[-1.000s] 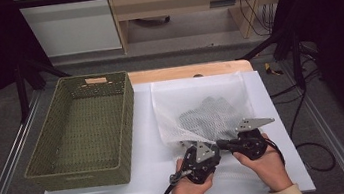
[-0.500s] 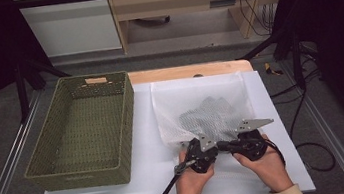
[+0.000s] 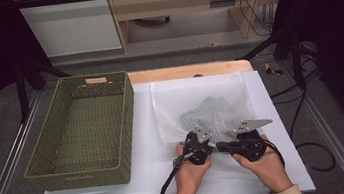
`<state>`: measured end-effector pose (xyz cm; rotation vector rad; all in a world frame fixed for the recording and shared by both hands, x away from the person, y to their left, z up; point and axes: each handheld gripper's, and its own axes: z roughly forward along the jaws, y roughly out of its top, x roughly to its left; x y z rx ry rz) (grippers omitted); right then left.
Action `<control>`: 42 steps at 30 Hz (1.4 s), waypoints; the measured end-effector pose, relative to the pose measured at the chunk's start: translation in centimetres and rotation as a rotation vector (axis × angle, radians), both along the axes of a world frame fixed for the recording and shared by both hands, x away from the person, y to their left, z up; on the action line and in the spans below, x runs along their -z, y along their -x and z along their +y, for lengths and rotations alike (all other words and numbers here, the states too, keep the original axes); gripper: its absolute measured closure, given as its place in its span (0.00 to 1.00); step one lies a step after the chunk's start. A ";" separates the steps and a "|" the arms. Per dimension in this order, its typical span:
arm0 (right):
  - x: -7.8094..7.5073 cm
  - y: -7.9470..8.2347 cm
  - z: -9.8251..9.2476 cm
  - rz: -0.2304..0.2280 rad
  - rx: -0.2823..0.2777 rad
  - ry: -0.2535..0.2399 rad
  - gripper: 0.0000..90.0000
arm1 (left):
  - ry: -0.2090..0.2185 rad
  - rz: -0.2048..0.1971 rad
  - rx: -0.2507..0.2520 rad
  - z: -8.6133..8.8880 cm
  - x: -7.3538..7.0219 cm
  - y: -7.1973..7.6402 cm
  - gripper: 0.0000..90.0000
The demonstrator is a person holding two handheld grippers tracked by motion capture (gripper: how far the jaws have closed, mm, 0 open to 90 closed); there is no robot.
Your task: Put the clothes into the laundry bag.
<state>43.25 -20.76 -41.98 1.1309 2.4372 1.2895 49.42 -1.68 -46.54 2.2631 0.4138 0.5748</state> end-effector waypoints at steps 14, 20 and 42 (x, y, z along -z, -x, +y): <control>0.1 0.0 -0.1 -0.007 0.000 0.000 0.99 | -0.015 -0.002 -0.017 -0.4 0.0 -1.2 1.00; 0.0 0.0 0.0 -0.004 0.004 -0.001 0.99 | -0.016 -0.003 -0.024 -0.5 0.0 -1.7 1.00; 0.2 -0.1 -0.1 0.004 0.008 -0.001 0.99 | -0.025 -0.013 -0.041 -0.8 0.0 -2.7 1.00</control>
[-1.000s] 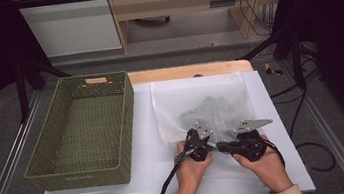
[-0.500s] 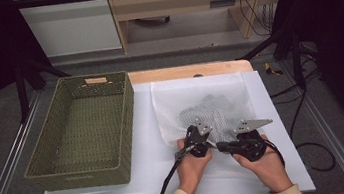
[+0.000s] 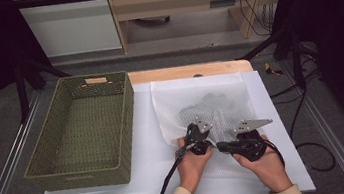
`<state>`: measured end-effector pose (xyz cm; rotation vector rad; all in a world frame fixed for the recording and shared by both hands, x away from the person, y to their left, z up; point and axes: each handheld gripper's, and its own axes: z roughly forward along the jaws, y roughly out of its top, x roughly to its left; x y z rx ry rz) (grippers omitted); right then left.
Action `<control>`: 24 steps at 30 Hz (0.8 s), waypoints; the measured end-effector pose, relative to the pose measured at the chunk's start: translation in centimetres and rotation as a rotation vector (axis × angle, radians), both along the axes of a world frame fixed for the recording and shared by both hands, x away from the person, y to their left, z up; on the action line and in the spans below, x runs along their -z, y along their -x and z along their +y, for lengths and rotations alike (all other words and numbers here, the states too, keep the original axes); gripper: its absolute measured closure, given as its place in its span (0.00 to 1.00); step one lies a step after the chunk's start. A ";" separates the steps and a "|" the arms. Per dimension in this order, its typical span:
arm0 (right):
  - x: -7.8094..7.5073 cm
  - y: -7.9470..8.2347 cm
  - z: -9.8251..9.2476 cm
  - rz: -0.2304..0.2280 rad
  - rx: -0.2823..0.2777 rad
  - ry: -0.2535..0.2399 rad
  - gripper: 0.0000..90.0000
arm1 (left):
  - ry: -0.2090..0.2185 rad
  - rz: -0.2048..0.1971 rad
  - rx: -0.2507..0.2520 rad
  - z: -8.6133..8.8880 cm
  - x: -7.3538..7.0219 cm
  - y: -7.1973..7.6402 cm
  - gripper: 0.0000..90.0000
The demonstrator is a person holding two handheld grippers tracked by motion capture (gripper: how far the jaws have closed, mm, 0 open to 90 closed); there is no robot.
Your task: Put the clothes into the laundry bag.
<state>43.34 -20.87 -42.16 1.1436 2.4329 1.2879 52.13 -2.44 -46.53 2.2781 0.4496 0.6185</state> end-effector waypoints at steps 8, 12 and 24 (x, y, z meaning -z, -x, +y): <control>-0.1 0.0 -0.2 -0.001 0.007 -0.005 0.99 | -0.009 -0.004 -0.008 -0.3 -0.1 -0.4 1.00; -0.1 0.0 -0.2 0.001 0.009 -0.008 0.99 | -0.016 -0.009 -0.008 -0.3 -0.1 -0.6 1.00; 0.0 -0.1 -0.3 0.004 0.014 -0.009 0.99 | -0.033 -0.018 0.017 -0.2 -0.4 -0.6 1.00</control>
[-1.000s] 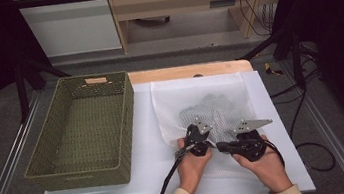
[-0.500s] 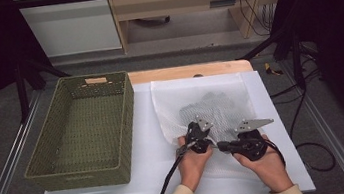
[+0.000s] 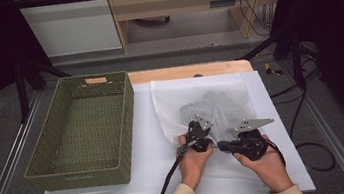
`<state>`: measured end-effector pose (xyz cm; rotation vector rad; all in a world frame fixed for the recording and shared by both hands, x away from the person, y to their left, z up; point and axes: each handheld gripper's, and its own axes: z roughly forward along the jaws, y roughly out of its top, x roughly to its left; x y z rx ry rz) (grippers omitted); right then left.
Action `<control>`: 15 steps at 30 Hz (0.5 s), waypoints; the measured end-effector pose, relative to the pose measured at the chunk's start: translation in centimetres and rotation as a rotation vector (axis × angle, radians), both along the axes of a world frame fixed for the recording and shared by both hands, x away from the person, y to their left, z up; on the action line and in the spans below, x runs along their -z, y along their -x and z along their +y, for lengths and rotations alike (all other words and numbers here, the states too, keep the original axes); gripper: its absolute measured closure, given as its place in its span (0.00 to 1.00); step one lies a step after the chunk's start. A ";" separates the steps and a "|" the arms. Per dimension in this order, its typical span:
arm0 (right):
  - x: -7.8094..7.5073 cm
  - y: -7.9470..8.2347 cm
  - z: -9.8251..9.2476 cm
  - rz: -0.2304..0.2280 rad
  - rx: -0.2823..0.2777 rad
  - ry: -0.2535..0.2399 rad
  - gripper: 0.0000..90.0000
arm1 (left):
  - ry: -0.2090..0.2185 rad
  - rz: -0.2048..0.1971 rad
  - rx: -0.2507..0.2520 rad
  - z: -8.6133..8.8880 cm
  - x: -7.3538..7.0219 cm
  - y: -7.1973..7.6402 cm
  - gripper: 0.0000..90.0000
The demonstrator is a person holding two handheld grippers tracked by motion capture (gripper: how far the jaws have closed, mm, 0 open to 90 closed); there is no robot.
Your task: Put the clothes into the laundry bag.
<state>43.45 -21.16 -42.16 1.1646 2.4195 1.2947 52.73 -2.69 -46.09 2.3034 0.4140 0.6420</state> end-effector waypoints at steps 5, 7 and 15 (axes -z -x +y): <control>0.0 0.0 -0.1 0.000 0.003 -0.005 0.99 | 0.008 0.009 0.021 1.2 -0.9 1.6 1.00; -0.1 0.0 -0.1 -0.005 0.004 -0.010 0.99 | 0.015 0.008 0.027 1.7 -1.3 2.2 1.00; -0.3 0.1 -0.1 -0.017 0.011 -0.010 0.99 | 0.035 0.019 0.060 3.7 -2.8 5.1 1.00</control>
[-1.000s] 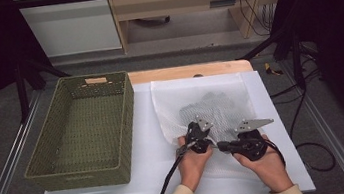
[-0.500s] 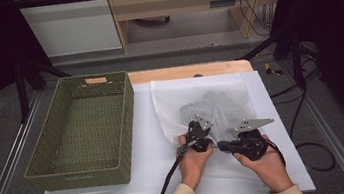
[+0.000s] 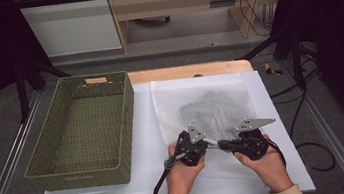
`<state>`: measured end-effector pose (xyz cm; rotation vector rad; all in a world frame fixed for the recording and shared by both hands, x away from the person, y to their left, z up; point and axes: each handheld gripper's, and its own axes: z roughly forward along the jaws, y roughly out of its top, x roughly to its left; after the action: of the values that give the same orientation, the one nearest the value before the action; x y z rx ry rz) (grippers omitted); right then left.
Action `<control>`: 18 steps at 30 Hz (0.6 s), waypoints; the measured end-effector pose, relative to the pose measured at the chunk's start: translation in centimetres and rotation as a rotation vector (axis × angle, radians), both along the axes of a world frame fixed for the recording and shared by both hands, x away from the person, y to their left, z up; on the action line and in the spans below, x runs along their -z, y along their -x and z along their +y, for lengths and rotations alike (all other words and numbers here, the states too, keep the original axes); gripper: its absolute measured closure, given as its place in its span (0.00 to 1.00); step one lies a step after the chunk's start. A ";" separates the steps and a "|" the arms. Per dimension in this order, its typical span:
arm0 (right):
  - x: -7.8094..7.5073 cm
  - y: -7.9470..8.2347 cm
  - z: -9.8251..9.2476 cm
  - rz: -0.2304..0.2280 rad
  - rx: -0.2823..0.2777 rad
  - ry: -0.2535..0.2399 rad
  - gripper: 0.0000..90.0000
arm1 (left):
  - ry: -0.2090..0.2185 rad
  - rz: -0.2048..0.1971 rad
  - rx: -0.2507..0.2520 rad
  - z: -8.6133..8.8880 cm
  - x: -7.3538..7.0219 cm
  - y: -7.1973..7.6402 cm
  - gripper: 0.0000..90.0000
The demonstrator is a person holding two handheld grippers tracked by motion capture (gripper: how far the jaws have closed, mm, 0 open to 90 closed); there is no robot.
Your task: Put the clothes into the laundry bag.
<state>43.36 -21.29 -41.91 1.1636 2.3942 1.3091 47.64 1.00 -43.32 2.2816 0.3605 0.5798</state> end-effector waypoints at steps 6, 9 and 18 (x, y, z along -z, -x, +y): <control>0.0 0.0 -0.1 -0.012 0.011 -0.005 0.99 | 0.041 -0.008 -0.007 2.3 -1.1 2.4 1.00; 0.1 -0.1 -0.1 -0.008 0.012 -0.003 0.99 | 0.049 -0.027 -0.030 3.4 -1.7 2.8 1.00; 0.3 -0.2 -0.2 -0.010 0.013 0.001 0.99 | 0.005 -0.059 -0.097 5.6 -1.0 3.2 0.93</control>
<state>43.57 -21.46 -42.20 1.1674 2.3764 1.3073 44.45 6.59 -42.32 2.2470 0.4450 0.6932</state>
